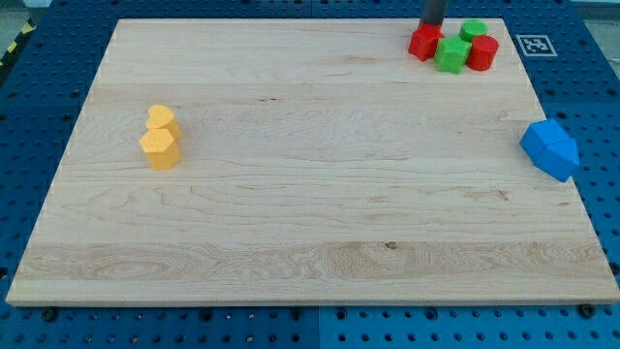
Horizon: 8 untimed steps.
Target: Move the red star towards the bottom center
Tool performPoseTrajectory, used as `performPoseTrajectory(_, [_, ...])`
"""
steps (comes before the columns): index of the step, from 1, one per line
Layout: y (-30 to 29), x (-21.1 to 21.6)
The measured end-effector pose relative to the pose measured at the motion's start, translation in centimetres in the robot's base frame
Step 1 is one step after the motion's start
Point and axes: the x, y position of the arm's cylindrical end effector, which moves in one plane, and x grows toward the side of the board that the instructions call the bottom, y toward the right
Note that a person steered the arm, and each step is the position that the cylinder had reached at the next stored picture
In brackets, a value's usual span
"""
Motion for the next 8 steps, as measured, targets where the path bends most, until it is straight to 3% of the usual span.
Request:
performPoseTrajectory(3, [-2.1,8.3])
performPoseTrajectory(5, [-2.1,7.5])
performPoseTrajectory(8, [-10.7,20.0])
